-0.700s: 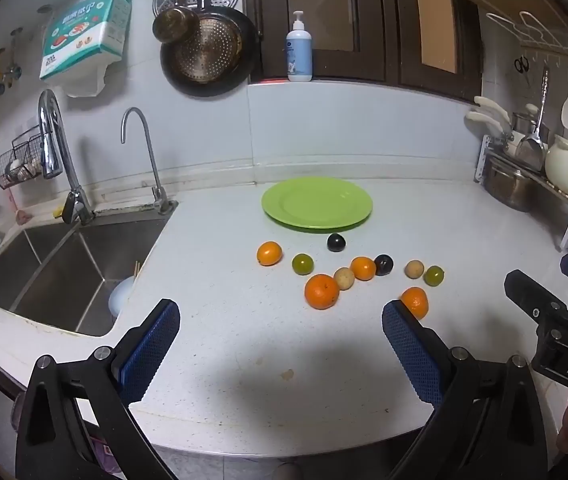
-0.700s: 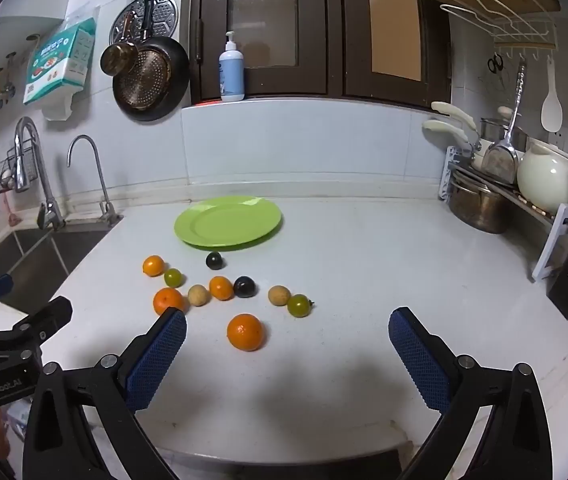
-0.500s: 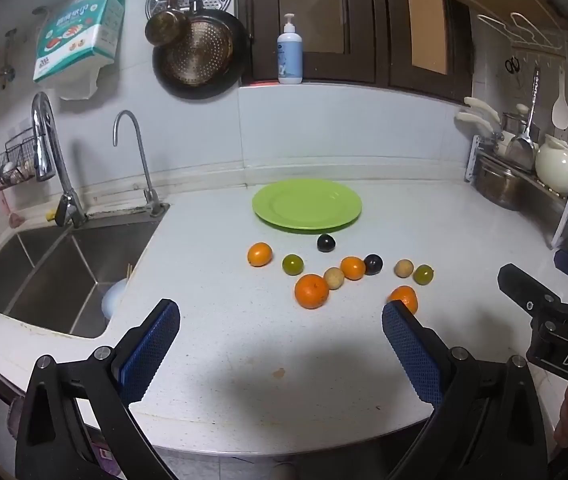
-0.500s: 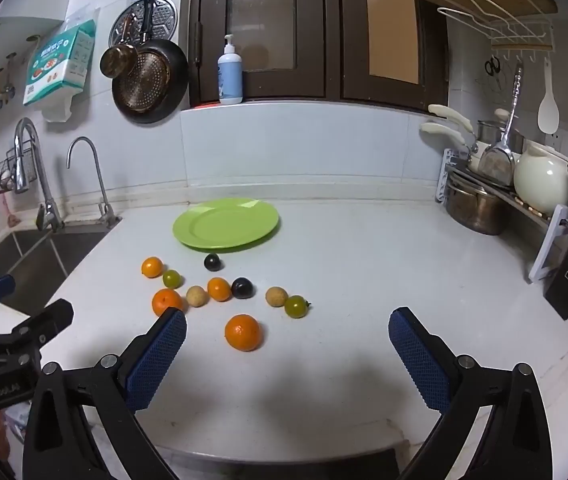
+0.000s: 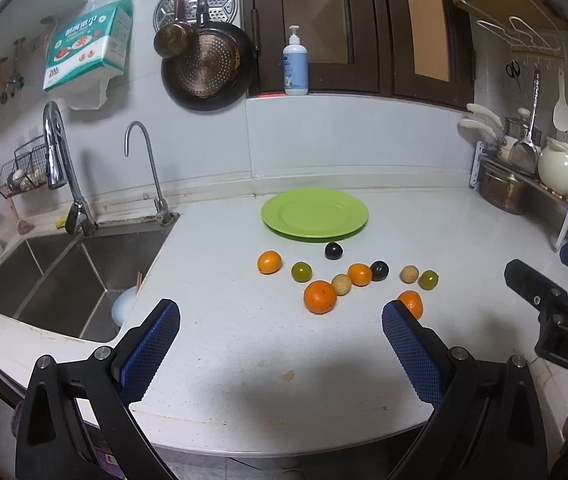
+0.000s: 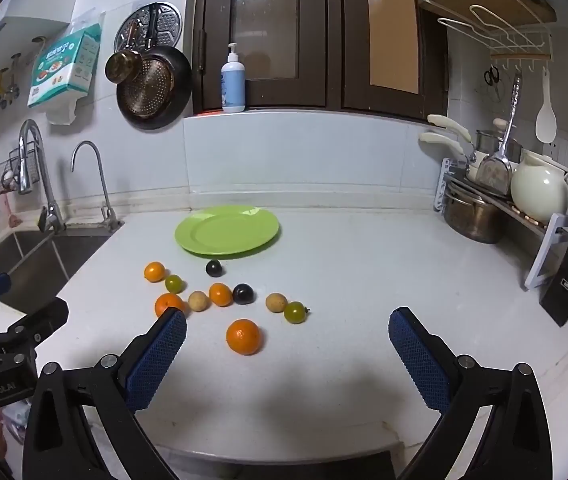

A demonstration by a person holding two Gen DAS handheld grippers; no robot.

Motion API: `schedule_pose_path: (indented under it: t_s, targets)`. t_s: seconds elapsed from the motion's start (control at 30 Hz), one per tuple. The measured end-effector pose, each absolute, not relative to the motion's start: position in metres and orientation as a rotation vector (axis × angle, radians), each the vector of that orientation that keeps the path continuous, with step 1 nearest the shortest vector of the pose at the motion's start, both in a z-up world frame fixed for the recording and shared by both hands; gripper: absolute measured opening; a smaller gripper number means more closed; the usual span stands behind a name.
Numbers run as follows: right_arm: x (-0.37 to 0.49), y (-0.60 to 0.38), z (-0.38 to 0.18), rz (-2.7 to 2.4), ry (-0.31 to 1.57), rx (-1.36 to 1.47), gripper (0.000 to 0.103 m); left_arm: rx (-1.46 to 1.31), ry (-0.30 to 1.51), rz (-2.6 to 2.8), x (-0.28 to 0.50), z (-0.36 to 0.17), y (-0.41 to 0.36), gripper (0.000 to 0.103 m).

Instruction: Organize fruits

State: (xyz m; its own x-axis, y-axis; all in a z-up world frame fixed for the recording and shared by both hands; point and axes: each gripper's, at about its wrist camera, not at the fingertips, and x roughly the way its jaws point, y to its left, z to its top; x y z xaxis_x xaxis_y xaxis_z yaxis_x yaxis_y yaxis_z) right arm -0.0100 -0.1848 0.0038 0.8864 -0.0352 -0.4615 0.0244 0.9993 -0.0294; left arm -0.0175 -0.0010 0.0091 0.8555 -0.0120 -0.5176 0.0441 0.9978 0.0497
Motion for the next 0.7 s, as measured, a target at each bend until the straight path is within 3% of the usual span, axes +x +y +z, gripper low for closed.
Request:
schedule_pose_path:
  t_s: [0.7]
  targets:
    - [-0.0115, -0.1888, 0.0046, -0.031, 0.479, -0.008, 0.102, 0.059, 0.537, -0.033, -0.0176, 0.0129, -0.0038, 0.103]
